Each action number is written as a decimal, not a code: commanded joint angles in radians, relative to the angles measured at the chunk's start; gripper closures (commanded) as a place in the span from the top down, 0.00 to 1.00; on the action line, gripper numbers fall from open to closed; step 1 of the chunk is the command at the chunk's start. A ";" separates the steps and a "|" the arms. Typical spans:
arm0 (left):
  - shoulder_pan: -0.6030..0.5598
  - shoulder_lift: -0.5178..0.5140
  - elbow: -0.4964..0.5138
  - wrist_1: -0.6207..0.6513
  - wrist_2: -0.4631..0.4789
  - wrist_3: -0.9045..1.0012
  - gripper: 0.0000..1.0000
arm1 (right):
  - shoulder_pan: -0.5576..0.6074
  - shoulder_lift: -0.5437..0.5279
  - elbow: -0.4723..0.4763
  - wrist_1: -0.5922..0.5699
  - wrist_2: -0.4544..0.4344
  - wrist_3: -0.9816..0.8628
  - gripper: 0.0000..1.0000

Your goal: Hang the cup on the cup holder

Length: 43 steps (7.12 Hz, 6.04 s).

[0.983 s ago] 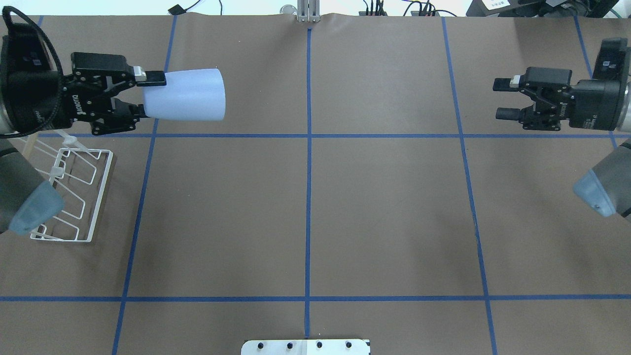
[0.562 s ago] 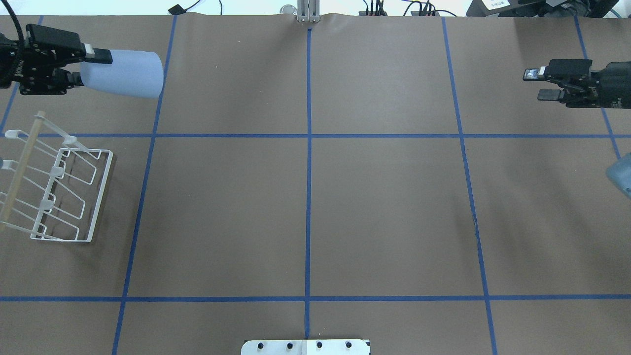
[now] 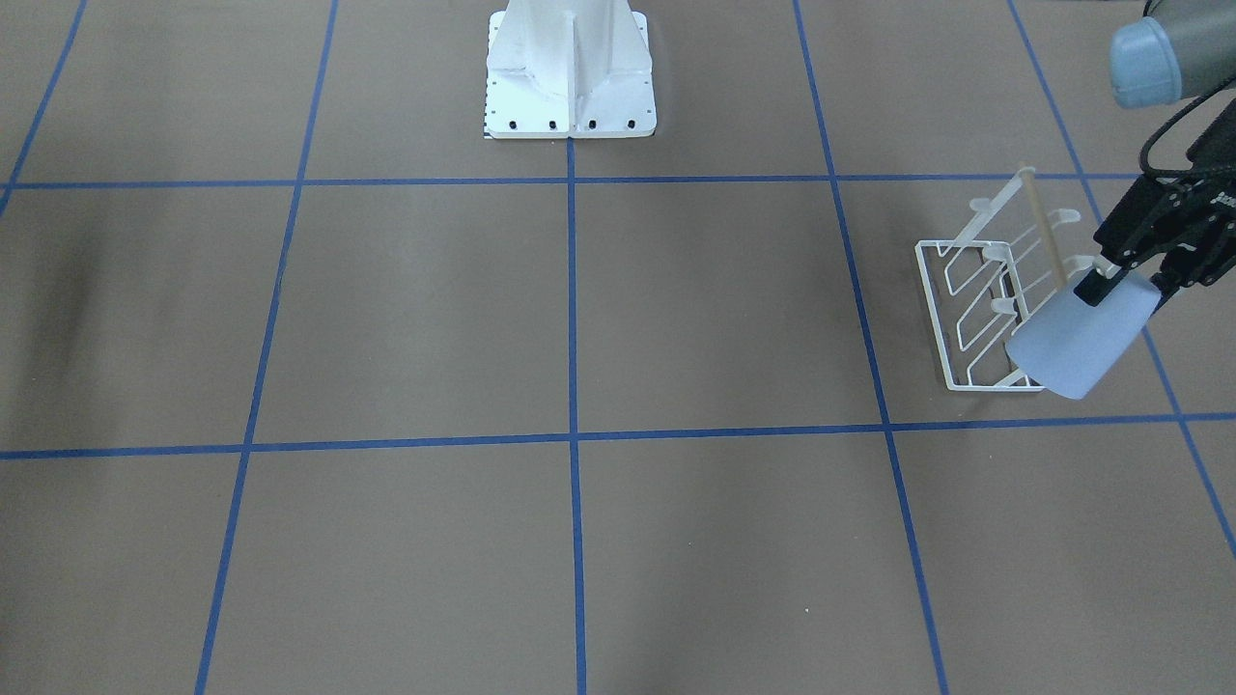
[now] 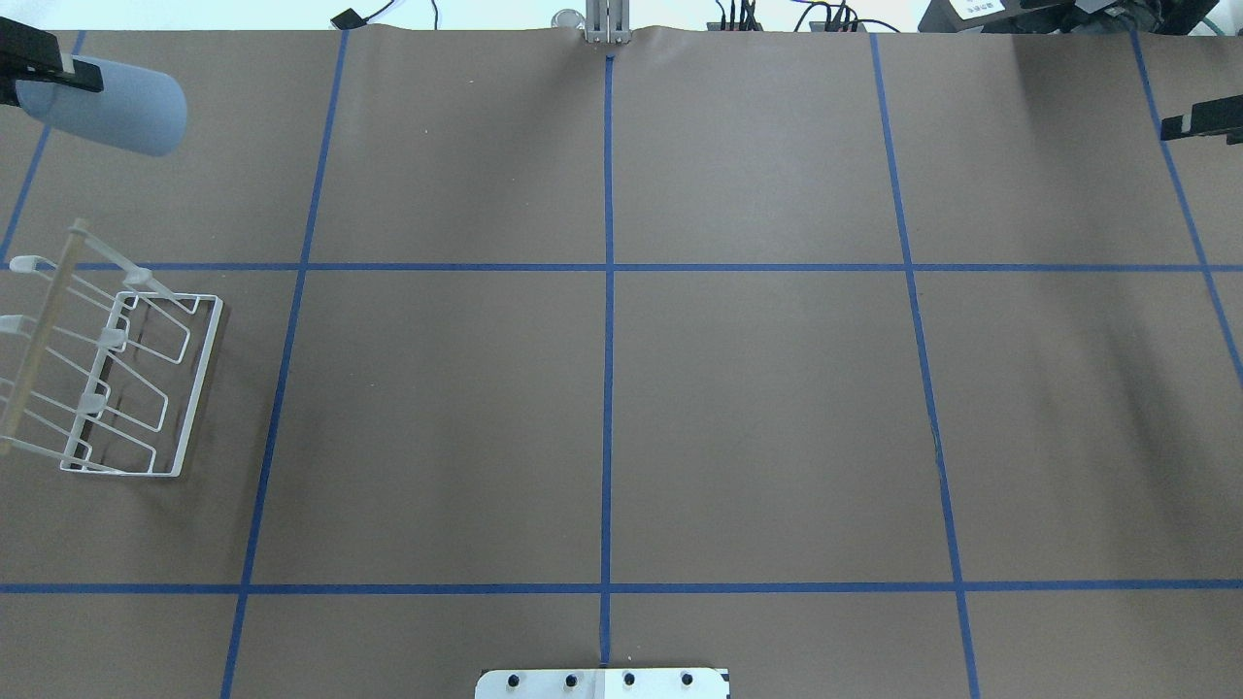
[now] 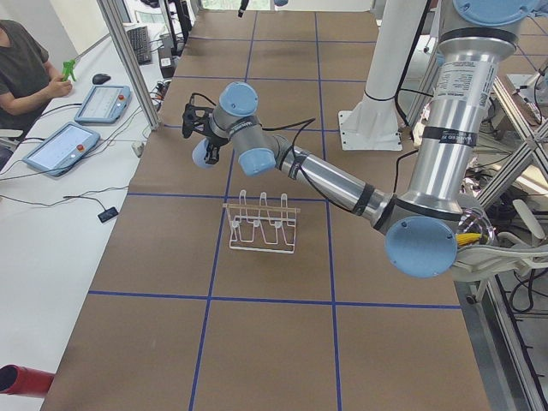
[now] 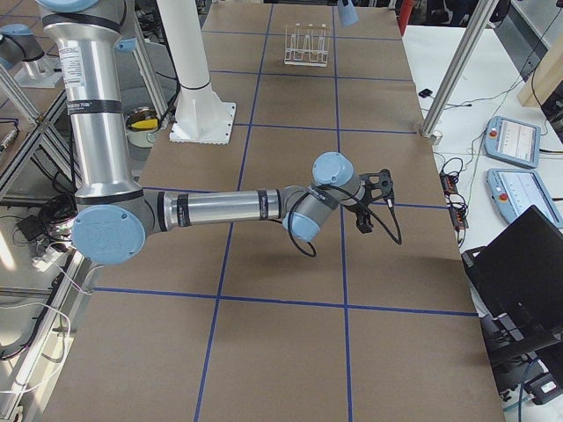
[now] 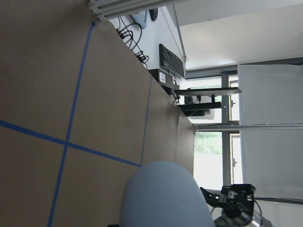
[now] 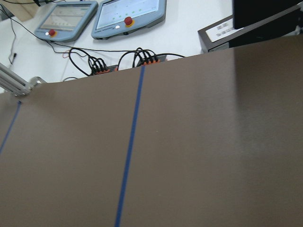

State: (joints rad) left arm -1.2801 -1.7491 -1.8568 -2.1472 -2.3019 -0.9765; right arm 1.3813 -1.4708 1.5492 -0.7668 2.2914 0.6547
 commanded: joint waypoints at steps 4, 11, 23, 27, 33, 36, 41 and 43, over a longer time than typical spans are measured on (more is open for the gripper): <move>0.065 0.010 -0.150 0.609 0.001 0.301 0.00 | 0.068 -0.011 0.117 -0.422 0.097 -0.290 1.00; 0.142 0.002 -0.127 0.641 0.001 0.311 0.00 | 0.062 -0.020 0.115 -0.422 0.097 -0.293 1.00; 0.203 -0.001 -0.036 0.629 0.038 0.352 0.67 | 0.061 -0.026 0.112 -0.424 0.100 -0.290 1.00; 0.211 -0.001 -0.035 0.630 0.022 0.351 0.97 | 0.058 -0.023 0.111 -0.424 0.100 -0.290 1.00; -0.172 0.155 0.054 0.635 0.019 0.999 0.98 | 0.059 -0.025 0.115 -0.515 0.103 -0.348 1.00; -0.252 0.236 0.120 0.626 -0.077 1.082 0.98 | 0.094 -0.075 0.115 -0.539 0.103 -0.459 1.00; -0.262 0.238 0.074 0.613 -0.062 0.947 0.98 | 0.133 -0.062 0.137 -0.872 0.003 -0.772 1.00; -0.262 0.238 0.080 0.602 -0.073 0.949 0.98 | 0.142 -0.057 0.149 -0.942 0.003 -0.802 1.00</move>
State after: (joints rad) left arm -1.5417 -1.5126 -1.7750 -1.5398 -2.3660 -0.0283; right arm 1.5193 -1.5274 1.6890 -1.6628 2.2982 -0.1210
